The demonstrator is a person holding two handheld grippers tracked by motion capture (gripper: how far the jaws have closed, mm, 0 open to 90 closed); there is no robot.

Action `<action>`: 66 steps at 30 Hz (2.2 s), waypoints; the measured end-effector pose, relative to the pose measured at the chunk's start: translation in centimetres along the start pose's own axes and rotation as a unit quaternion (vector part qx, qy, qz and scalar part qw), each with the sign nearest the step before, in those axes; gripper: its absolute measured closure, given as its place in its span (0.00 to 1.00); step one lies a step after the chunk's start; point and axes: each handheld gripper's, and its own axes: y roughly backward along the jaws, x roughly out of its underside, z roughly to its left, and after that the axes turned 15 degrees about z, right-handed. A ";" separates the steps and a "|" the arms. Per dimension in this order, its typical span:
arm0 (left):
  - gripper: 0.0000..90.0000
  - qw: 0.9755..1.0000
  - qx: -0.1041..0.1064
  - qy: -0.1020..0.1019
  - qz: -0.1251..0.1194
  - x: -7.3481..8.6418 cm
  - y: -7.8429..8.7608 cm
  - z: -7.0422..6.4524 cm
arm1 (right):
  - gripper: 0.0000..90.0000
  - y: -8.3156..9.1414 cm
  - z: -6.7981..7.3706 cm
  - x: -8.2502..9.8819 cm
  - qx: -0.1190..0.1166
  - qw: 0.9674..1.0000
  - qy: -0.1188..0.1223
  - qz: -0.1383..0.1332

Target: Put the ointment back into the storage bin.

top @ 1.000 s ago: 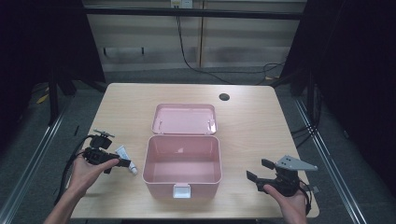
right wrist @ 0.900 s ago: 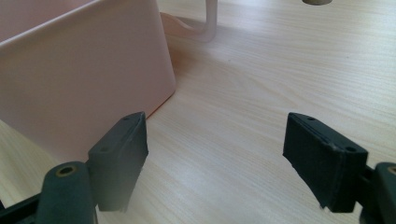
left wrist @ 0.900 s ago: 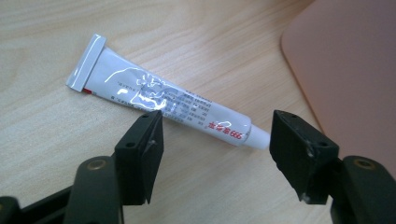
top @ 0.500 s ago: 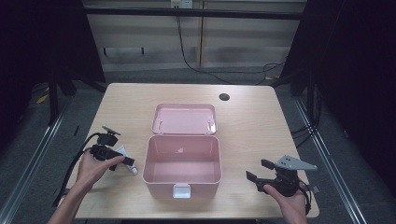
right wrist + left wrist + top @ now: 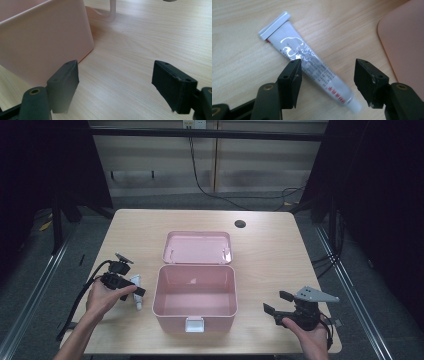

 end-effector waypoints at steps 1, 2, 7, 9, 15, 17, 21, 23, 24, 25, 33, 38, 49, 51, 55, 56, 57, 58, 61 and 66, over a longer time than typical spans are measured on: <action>0.45 1.000 -0.004 -0.002 0.003 -0.1 0.0 -0.2 | 0.24 0.0 0.0 0.0 -0.001 1.000 -0.001 -0.001; 0.47 1.000 -0.008 -0.006 0.005 -0.2 0.0 -0.3 | 0.24 0.0 0.0 0.0 -0.001 1.000 -0.001 -0.001; 0.53 1.000 -0.020 -0.011 0.015 -0.5 -0.2 -0.7 | 0.24 0.0 0.0 0.0 -0.001 1.000 0.000 0.000; 0.56 0.999 -0.025 -0.021 0.025 -0.5 -0.3 -0.6 | 0.24 0.0 0.0 0.0 -0.002 1.000 -0.001 0.001; 0.65 0.999 -0.034 -0.027 0.032 -0.6 -0.7 -0.7 | 0.23 0.0 0.0 0.0 -0.002 1.000 0.000 0.003; 0.70 0.998 -0.035 -0.031 0.037 -0.6 -0.7 -0.6 | 0.23 0.0 0.1 0.0 -0.003 1.000 0.000 0.003; 0.78 0.998 -0.033 -0.036 0.048 -0.8 -0.7 -0.4 | 0.23 -0.1 0.0 0.0 -0.004 1.000 -0.002 0.004; 0.78 0.998 -0.032 -0.036 0.048 -0.8 -0.7 -0.4 | 0.23 -0.1 0.0 0.0 -0.004 1.000 0.000 0.003; 0.78 0.997 -0.033 -0.040 0.051 -0.9 -0.8 -0.5 | 0.23 -0.1 0.0 0.0 -0.004 1.000 0.000 0.003; 0.78 0.997 -0.035 -0.040 0.055 -1.0 -0.8 -0.6 | 0.23 -0.1 0.0 0.0 -0.005 1.000 0.000 0.003; 0.78 0.993 -0.057 -0.064 0.076 -1.3 -0.8 -0.9 | 0.23 -0.1 0.1 0.0 -0.005 1.000 -0.001 0.004; 0.78 0.992 -0.053 -0.065 0.090 -1.5 -0.8 -0.8 | 0.23 -0.2 0.1 0.0 -0.006 1.000 -0.001 0.007; 0.79 0.982 -0.085 -0.086 0.142 -2.8 -0.8 -1.8 | 0.23 -0.2 0.1 0.0 -0.008 1.000 0.000 0.010; 0.79 0.981 -0.085 -0.090 0.148 -2.9 -0.8 -1.9 | 0.23 -0.2 0.1 0.0 -0.008 1.000 0.001 0.009; 0.79 0.980 -0.086 -0.077 0.159 -3.3 -0.8 -2.0 | 0.23 -0.2 0.1 0.0 -0.009 1.000 0.000 0.011; 0.79 0.980 -0.090 -0.078 0.161 -3.3 -0.8 -2.1 | 0.23 -0.3 0.1 0.0 -0.008 1.000 0.002 0.009; 0.79 0.980 -0.090 -0.078 0.161 -3.3 -0.8 -2.1 | 0.23 -0.3 0.1 0.0 -0.008 1.000 0.001 0.010; 0.79 0.978 -0.096 -0.086 0.167 -3.4 -0.8 -2.2 | 0.23 -0.3 0.1 0.0 -0.008 1.000 0.000 0.010; 0.79 0.978 -0.097 -0.088 0.164 -3.4 -0.8 -2.3 | 0.23 -0.3 0.1 0.0 -0.009 1.000 -0.001 0.010; 0.79 0.979 -0.086 -0.091 0.160 -3.2 -0.3 -2.4 | 0.23 -0.2 0.1 0.0 -0.008 1.000 -0.002 0.011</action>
